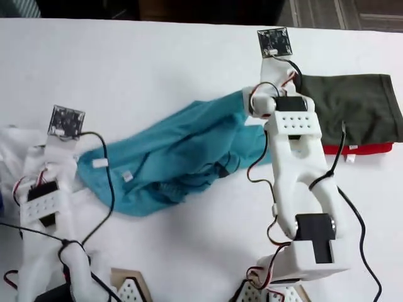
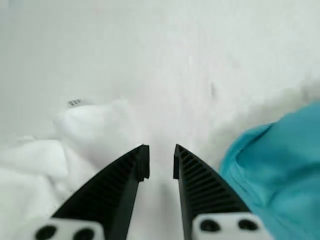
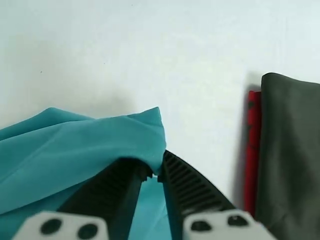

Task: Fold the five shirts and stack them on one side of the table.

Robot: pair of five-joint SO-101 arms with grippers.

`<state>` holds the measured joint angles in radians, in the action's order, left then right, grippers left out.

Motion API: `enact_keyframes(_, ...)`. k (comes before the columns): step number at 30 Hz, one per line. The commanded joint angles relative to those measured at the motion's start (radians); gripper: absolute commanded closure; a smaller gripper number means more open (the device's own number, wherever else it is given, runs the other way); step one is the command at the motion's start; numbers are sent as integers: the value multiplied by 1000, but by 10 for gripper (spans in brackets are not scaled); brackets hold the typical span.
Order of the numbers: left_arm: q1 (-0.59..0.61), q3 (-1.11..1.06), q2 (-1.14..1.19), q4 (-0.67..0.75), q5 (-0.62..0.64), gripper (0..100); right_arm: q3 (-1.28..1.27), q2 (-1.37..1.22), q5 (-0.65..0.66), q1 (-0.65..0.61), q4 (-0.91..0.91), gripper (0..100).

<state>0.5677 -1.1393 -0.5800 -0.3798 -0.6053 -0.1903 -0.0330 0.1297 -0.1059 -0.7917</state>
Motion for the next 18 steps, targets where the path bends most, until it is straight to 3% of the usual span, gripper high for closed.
enact_keyframes(1,-75,131,-23,-325,66,897,21,65,3,5,13,978)
enact_keyframes(4,-175,240,-17,-600,184,896,21,65,5,5,13,978)
enact_keyframes(7,-278,300,-15,-758,313,845,21,65,6,7,13,978)
enact_keyframes(11,-308,300,-14,-730,419,790,23,65,9,12,15,978)
enact_keyframes(14,-307,262,-14,-640,365,790,23,65,9,13,15,978)
enact_keyframes(18,-308,148,-14,-526,203,790,23,67,9,13,15,978)
